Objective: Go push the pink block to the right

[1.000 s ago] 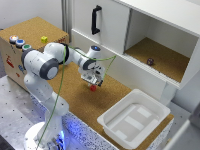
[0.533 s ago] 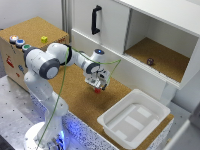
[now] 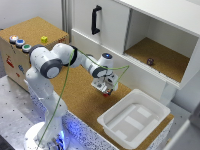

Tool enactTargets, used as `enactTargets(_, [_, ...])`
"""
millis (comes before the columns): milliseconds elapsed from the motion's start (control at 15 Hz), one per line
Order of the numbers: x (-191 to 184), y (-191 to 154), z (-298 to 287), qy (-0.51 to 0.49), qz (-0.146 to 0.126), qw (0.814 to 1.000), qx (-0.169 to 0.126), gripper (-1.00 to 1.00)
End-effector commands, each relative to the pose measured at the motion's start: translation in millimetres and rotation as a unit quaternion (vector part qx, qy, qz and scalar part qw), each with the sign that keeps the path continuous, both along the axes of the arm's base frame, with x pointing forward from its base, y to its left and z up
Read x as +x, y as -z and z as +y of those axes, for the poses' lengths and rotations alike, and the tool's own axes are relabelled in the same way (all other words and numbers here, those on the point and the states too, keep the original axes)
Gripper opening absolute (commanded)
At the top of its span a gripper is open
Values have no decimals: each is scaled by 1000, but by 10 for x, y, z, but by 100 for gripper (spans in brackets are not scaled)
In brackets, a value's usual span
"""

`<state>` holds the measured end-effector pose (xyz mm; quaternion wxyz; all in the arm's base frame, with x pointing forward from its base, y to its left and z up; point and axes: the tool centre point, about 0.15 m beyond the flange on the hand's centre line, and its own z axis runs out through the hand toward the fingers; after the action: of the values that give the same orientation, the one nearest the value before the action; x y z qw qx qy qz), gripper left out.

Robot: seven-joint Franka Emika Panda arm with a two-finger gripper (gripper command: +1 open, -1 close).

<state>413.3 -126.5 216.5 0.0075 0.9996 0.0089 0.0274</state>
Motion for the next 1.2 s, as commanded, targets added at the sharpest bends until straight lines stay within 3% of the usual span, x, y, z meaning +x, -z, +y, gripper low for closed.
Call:
enactTargets(0, [-67, -371, 100, 24, 16, 1000, 12, 100])
enactTargets(333, [-250, -807, -128, 63, -6, 998, 1, 100])
enactTargets(1000, [-250, -807, -128, 63, -6, 998, 1, 100])
enactTargets(1133, [-198, -680, -157, 61, -7, 998, 4, 100])
